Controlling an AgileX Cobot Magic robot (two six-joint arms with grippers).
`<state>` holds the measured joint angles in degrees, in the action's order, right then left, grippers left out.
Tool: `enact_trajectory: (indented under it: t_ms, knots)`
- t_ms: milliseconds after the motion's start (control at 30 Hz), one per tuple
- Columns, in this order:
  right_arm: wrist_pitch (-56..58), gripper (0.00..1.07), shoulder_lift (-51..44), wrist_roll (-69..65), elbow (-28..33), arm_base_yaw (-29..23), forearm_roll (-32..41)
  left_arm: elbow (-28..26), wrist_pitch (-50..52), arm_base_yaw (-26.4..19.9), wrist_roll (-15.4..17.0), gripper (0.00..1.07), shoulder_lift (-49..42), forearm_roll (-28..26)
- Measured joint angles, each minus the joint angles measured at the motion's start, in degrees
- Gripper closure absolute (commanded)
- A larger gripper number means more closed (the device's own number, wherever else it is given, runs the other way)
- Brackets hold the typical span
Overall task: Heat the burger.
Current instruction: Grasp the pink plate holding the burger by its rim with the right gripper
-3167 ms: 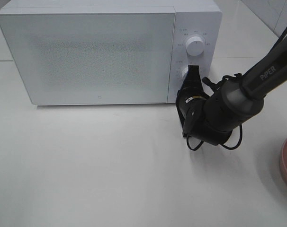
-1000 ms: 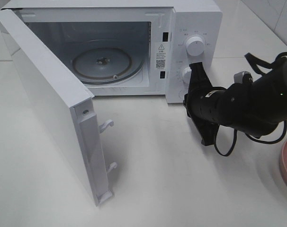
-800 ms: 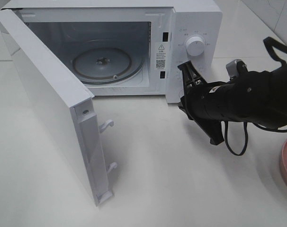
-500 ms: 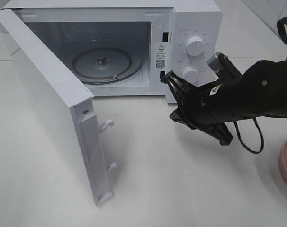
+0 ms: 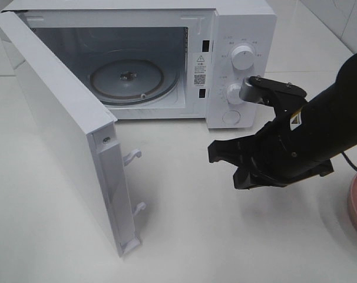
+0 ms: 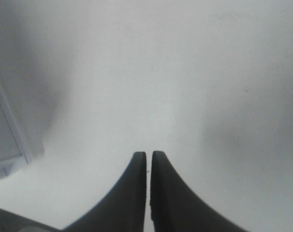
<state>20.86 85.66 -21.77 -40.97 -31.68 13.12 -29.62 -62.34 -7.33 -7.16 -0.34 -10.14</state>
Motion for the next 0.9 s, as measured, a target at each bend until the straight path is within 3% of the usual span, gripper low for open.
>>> enact_trajectory:
  t_ms: [133, 367, 467, 533, 567, 600, 633, 667, 733, 900]
  knots:
    - [5.8, 1.0, -3.1, 4.3, 0.0, 0.0, -0.6, 0.0, 0.0, 0.0, 0.0, 0.07, 0.0, 0.0]
    - [14.9, 0.87, -6.5, 5.5, 0.0, 0.7, -4.4, 0.0, 0.0, 0.0, 0.0, 0.07, 0.0, 0.0]
    - [18.4, 0.71, -8.5, 6.6, 0.0, 3.9, -6.4, 0.0, 0.0, 0.0, 0.0, 0.07, 0.0, 0.0]
    - [19.0, 0.66, -9.0, 7.1, 0.0, 4.8, -7.0, 0.0, 0.0, 0.0, 0.0, 0.07, 0.0, 0.0]
    - [19.7, 0.56, -10.0, 8.5, 0.0, 6.4, -8.2, 0.0, 0.0, 0.0, 0.0, 0.07, 0.0, 0.0]
    - [19.7, 0.56, -10.0, 8.5, 0.0, 6.4, -8.2, 0.0, 0.0, 0.0, 0.0, 0.07, 0.0, 0.0]
    - [20.2, 0.44, -10.9, 9.9, 0.0, 7.7, -9.4, 0.0, 0.0, 0.0, 0.0, 0.07, 0.0, 0.0]
    - [20.2, 0.44, -10.9, 9.9, 0.0, 7.7, -9.4, 0.0, 0.0, 0.0, 0.0, 0.07, 0.0, 0.0]
    - [20.6, 0.28, -12.3, 11.2, 0.0, 9.7, -11.5, 0.0, 0.0, 0.0, 0.0, 0.07, 0.0, 0.0]
    - [22.6, 0.15, -12.9, 11.4, 0.0, 12.7, -14.6, 0.0, 0.0, 0.0, 0.0, 0.07, 0.0, 0.0]
